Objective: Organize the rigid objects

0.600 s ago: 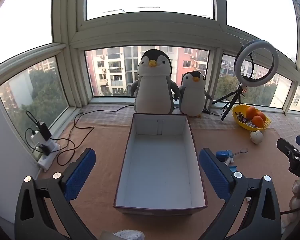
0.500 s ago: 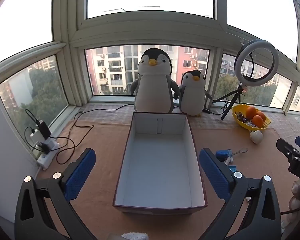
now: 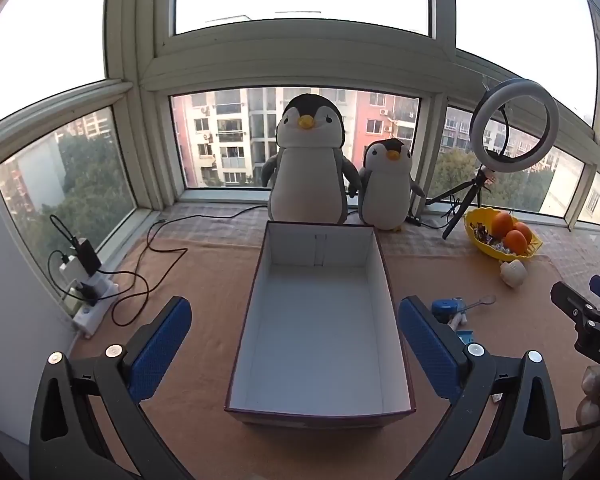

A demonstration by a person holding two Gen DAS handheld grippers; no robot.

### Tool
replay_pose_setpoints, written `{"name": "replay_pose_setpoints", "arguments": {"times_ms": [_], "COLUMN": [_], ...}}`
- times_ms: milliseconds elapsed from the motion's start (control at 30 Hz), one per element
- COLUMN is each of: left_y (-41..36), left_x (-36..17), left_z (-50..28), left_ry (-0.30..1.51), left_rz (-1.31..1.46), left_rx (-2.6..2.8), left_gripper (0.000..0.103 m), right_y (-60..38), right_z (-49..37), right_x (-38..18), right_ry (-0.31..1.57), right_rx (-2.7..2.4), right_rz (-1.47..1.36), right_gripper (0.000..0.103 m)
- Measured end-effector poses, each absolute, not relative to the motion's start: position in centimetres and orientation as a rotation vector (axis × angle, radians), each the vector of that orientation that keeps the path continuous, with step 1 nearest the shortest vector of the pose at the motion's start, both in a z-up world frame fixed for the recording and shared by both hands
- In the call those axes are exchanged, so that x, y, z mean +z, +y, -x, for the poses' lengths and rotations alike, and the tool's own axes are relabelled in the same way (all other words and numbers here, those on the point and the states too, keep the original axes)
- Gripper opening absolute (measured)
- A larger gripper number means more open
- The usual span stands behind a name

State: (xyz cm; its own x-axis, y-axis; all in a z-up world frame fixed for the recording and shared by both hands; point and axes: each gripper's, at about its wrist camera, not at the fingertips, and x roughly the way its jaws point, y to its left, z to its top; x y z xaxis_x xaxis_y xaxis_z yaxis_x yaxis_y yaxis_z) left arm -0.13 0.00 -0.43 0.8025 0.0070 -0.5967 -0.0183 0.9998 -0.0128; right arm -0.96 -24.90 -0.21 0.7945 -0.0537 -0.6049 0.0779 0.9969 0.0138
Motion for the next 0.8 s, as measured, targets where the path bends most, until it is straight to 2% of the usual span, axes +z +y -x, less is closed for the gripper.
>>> {"name": "replay_pose_setpoints", "arguments": {"times_ms": [800], "left_y": [0.00], "left_x": [-0.60], "left_z": [-0.10], "left_ry": [0.647], "left_rz": [0.019], "left_rx": [0.006], "left_gripper": [0.103], "right_y": [-24.46], "right_z": [1.01], "right_x": [-0.41], "right_ry": [0.666], "right_rx": [-0.067], "right_rz": [-0.047], "right_gripper": [0.103]}}
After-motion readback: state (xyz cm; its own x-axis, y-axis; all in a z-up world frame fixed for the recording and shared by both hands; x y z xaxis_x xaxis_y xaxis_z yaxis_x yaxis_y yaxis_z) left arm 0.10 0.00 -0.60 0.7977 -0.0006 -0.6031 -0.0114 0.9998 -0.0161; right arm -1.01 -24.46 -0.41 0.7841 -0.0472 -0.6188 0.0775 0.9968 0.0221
